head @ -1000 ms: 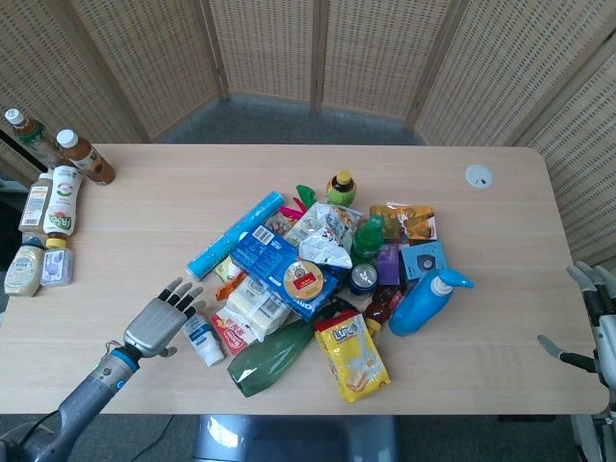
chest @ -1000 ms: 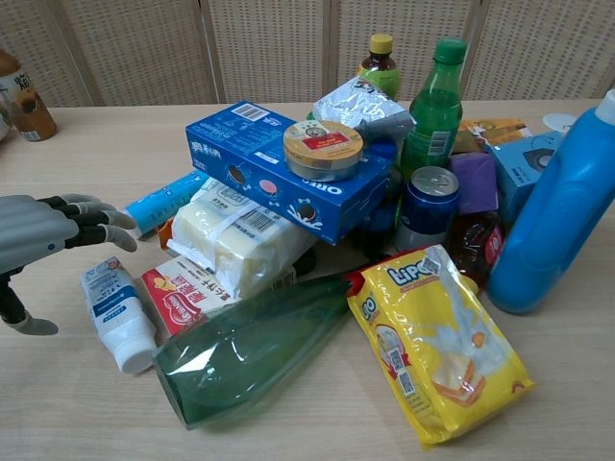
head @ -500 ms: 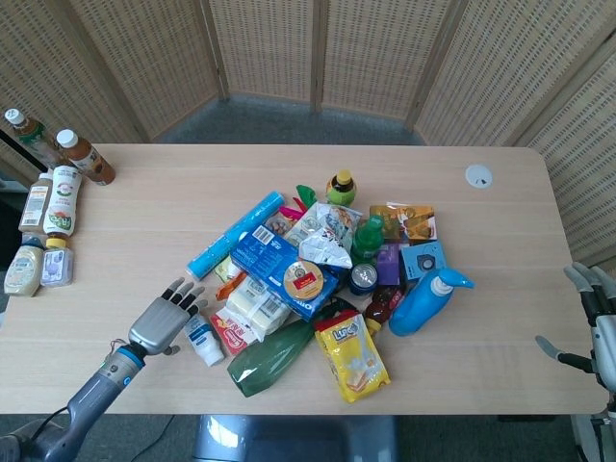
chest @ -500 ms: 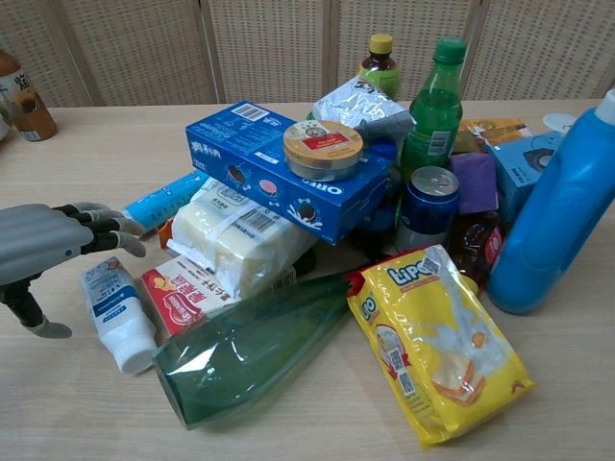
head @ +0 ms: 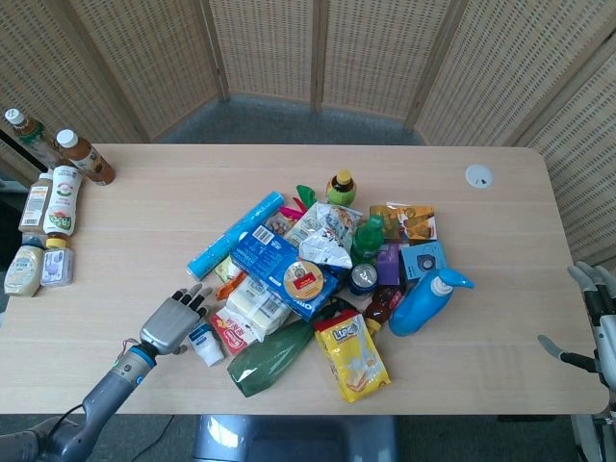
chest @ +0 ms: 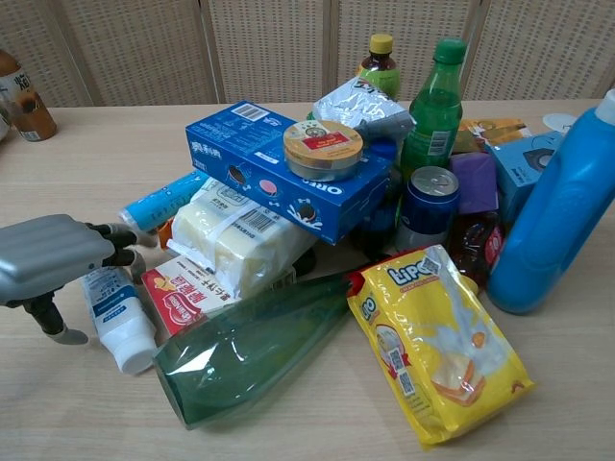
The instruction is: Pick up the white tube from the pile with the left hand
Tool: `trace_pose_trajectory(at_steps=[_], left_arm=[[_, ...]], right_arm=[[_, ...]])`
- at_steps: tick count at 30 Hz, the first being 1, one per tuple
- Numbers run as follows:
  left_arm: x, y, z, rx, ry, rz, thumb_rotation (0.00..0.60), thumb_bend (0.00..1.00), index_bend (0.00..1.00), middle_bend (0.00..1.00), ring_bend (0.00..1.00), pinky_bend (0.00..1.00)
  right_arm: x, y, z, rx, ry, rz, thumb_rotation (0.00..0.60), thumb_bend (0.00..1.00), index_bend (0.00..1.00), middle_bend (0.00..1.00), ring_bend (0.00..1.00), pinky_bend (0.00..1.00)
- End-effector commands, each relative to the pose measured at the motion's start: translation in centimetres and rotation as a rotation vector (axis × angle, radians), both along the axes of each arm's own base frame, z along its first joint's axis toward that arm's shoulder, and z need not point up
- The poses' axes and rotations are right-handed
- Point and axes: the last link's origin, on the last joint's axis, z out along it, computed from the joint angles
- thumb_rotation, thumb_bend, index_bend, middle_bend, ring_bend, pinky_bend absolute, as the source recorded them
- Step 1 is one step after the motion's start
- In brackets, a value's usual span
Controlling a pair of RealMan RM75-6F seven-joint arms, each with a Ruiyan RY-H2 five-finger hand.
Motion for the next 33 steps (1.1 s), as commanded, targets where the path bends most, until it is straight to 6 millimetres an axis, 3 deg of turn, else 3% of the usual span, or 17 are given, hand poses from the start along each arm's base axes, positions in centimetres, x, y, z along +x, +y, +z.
trace_pose_trajectory(at_steps=[1,3,5,9,15,22,29,33], left_arm=[[-0.5,-0.3,-1.0,-0.001,0.063,-0.043,0.6,0.04,0.61,0.47,0.44,0.63],[-0.4,-0.4,-1.1,0.019,0.073,-0.071,0.6,0.05,0.76,0.63,0.58,0.74],[0.0,-0.5,-0.7,0.046,0.037,-0.08,0.6,0.06,0.83,0.71,0.67,0.81],[1.3,-0.1,2.4,0.111,-0.076,-0.097,0.6,0.07,0.84,0.72,0.68,0.81],[4.5,0.6,10.4,0.266,-0.215,-0.165,0.6,0.07,0.84,0.72,0.68,0.81],[7.9,0.8,17.9,0.41,-0.303,-0.228,0.6,0.06,0.84,0.72,0.68,0.81],[10.7,0.9,23.1,0.515,-0.341,-0.284,0.6,0.06,0.84,0.72,0.69,0.8],[11.8,0.8,24.7,0.547,-0.346,-0.305,0.6,0.07,0.84,0.72,0.69,0.8]], right_arm=[[0.0,0.0,0.0,-0.001,-0.002,0.002,0.6,0.0,0.0,0.0,0.0,0.0],[0.1,0.1,0.0,0.0,-0.005,0.003,0.6,0.0,0.0,0.0,0.0,0.0],[0.0,0.1,0.0,0.0,-0.007,0.001,0.6,0.0,0.0,0.0,0.0,0.0],[-0.1,0.0,0.1,0.002,-0.012,-0.003,0.6,0.0,0.0,0.0,0.0,0.0],[0.1,0.1,0.0,0.005,-0.01,0.004,0.6,0.0,0.0,0.0,0.0,0.0],[0.4,0.3,-0.2,0.013,-0.004,0.015,0.6,0.0,0.0,0.0,0.0,0.0],[0.4,0.3,-0.2,0.011,-0.004,0.015,0.6,0.0,0.0,0.0,0.0,0.0],[0.4,0.3,-0.2,0.012,-0.005,0.015,0.6,0.0,0.0,0.0,0.0,0.0]])
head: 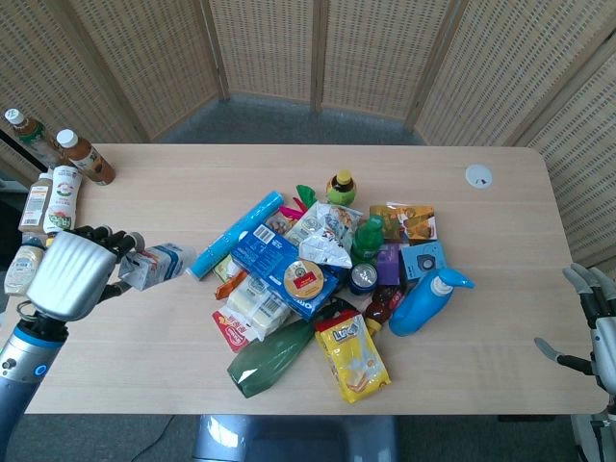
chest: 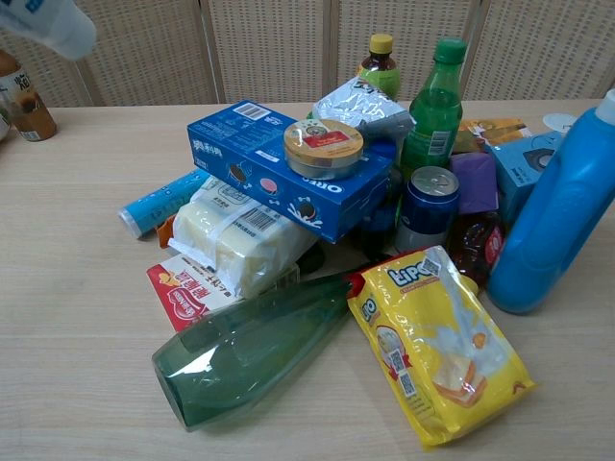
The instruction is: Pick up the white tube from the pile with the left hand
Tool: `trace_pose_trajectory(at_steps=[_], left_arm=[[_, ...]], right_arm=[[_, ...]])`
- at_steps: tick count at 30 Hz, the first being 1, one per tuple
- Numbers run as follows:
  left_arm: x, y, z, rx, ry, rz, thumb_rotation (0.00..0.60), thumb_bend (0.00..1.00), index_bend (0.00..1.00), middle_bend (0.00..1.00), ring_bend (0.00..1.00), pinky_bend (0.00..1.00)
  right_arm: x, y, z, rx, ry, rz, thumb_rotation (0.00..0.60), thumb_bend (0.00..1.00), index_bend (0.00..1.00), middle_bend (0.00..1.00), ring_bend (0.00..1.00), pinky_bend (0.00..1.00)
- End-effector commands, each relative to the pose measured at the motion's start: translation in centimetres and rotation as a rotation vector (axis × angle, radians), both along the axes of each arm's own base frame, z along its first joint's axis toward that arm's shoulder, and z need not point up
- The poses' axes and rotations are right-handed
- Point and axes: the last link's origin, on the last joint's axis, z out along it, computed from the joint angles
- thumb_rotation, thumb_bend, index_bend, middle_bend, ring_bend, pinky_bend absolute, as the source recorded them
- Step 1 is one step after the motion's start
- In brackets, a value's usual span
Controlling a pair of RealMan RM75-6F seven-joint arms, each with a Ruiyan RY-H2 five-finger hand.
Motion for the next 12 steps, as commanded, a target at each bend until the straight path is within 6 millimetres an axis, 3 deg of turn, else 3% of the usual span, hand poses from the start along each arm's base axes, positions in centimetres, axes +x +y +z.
trace_pose_trajectory(at_steps=[1,12], left_arm=[[0.91,-0.11,1.36,0.032,-0.011,-0.014,0.6,0.07,0.84,0.72,0.69,0.8],[1.28,-0.19,1.83,0.036,-0.003,-0.016,0.6,0.07,0.84,0.72,0.69,0.8]], right_arm=[[0.01,0.0,-0.02,0.001,0.0,0.001,0.6,0.0,0.0,0.0,0.0,0.0],[0.01,0.01,-0.02,0.0,0.001,-0.001,0.6,0.0,0.0,0.0,0.0,0.0]])
